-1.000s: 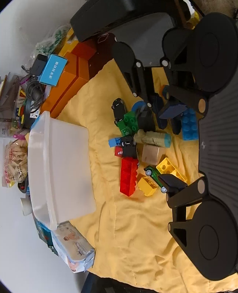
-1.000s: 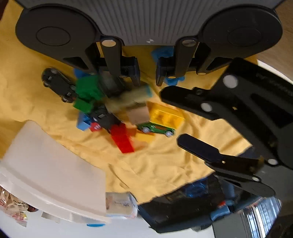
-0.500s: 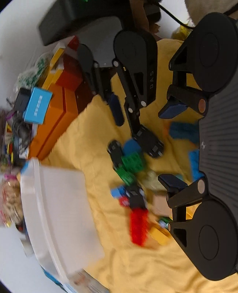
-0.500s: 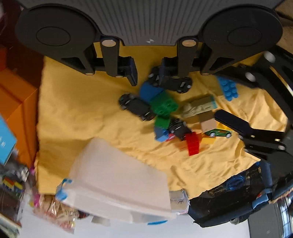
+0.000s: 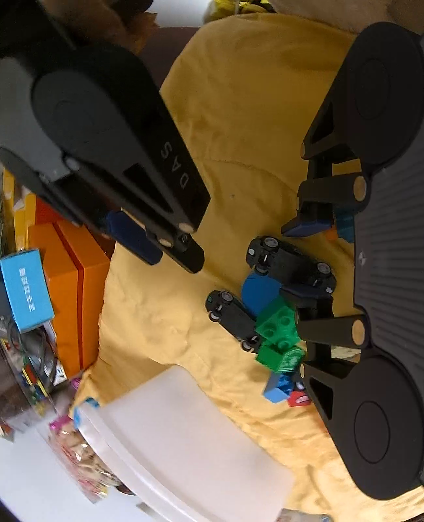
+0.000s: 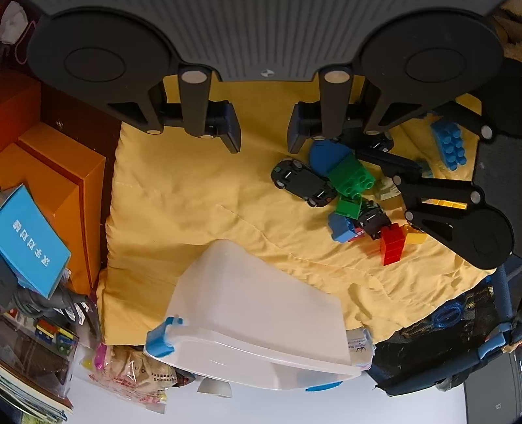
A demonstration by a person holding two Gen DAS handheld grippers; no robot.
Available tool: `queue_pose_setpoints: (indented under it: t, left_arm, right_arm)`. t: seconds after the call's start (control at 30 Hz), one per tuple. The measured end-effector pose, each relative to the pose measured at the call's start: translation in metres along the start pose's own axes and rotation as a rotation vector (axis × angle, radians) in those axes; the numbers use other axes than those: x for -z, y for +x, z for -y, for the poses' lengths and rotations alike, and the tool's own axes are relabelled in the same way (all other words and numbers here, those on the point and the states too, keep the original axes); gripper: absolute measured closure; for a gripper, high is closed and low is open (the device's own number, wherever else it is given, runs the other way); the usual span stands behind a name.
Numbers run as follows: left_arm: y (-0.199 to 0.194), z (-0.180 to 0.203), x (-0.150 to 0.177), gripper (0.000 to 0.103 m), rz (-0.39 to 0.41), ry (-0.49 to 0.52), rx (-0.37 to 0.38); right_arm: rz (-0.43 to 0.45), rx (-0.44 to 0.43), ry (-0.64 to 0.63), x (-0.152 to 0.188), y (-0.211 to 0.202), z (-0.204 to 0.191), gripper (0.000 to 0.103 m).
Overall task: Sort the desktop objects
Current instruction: 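Grasp the white racing car with left tool while right tool grasps red-green car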
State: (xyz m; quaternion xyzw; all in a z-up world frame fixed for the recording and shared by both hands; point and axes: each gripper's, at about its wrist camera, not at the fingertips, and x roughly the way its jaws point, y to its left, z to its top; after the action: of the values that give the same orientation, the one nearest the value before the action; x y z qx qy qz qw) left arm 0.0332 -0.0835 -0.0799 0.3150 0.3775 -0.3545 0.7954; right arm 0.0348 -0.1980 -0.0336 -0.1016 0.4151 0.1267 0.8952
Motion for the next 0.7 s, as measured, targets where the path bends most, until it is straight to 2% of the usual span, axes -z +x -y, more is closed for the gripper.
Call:
queue_pose_setpoints:
  t: [0.07,0.13,0.23,0.33,0.43,0.57,0.63,0.7]
  left_arm:
    - [-0.001,-0.008,-0.001,0.074,0.011,-0.064,0.025]
    - [-0.001,-0.023,-0.001,0.076,0.004,-0.184,0.086]
    - [-0.006,-0.052,0.011,0.077,-0.028,-0.415,0.184]
    - [-0.010,-0.068,0.026,0.079,-0.044,-0.556,0.219]
    - [-0.012,-0.076,0.038,0.080,-0.056,-0.623,0.211]
    - [-0.012,-0.084,0.049,0.080,-0.046,-0.700,0.240]
    - [-0.013,-0.085,0.052,0.079,-0.043,-0.710,0.247]
    - [-0.012,-0.086,0.053,0.077,-0.040,-0.712,0.249]
  right_arm:
    - [0.003,-0.007,-0.015,-0.002,0.003,0.001,0.068]
    - [0.013,-0.013,-0.077,-0.006,0.005,-0.005,0.068]
    - [0.039,-0.025,-0.240,-0.010,0.011,-0.018,0.068]
    - [0.008,-0.051,-0.365,-0.011,0.029,-0.027,0.070]
    - [0.005,-0.087,-0.427,-0.013,0.042,-0.031,0.070]
    - [-0.002,-0.128,-0.432,-0.028,0.057,-0.034,0.070]
    - [-0.042,-0.125,-0.446,-0.031,0.069,-0.038,0.071]
    - [-0.048,-0.128,-0.404,-0.033,0.070,-0.037,0.071]
